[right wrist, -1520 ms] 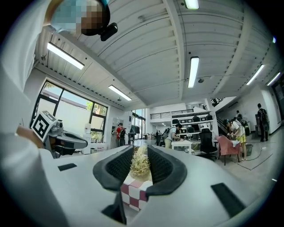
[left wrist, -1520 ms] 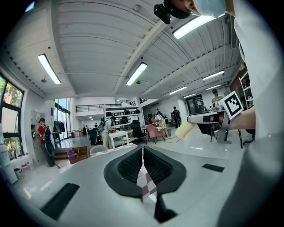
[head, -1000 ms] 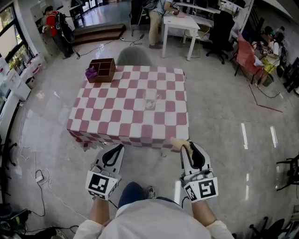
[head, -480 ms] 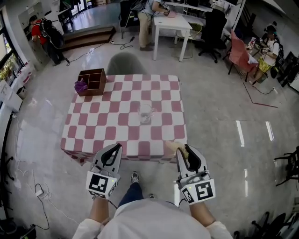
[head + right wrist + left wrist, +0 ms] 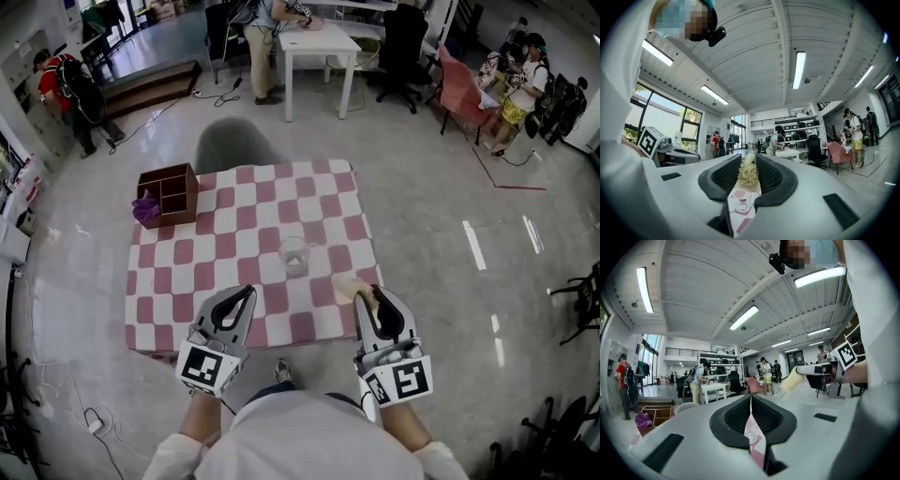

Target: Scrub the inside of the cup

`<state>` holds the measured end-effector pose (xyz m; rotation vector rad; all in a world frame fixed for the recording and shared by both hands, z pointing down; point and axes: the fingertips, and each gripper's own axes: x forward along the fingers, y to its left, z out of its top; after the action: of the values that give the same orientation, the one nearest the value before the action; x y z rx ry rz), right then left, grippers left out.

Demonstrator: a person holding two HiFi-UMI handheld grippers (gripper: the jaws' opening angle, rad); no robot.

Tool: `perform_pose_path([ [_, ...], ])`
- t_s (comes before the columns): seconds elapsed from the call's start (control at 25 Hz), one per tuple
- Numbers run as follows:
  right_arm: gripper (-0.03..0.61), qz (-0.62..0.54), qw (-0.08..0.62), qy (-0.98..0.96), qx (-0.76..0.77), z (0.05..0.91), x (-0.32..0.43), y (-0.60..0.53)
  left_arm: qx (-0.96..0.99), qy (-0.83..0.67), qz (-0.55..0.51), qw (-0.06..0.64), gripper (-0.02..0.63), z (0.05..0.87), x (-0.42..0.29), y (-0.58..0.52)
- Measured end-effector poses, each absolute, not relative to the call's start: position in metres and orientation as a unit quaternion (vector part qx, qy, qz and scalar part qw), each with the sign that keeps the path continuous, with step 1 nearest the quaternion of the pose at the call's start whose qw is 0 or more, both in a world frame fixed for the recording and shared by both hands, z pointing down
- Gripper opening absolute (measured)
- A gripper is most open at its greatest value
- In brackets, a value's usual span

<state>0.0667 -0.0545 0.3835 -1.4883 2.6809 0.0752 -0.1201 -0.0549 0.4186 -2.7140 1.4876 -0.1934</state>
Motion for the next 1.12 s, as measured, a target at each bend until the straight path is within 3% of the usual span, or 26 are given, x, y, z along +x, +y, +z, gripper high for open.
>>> perform_pose_path([
  [1.12, 0.106, 0.025, 0.033, 0.894, -0.447, 0.378, 0.046, -0.138, -0.901, 0.432, -0.04, 0.026, 0.034, 0.415, -0.088, -0.144],
])
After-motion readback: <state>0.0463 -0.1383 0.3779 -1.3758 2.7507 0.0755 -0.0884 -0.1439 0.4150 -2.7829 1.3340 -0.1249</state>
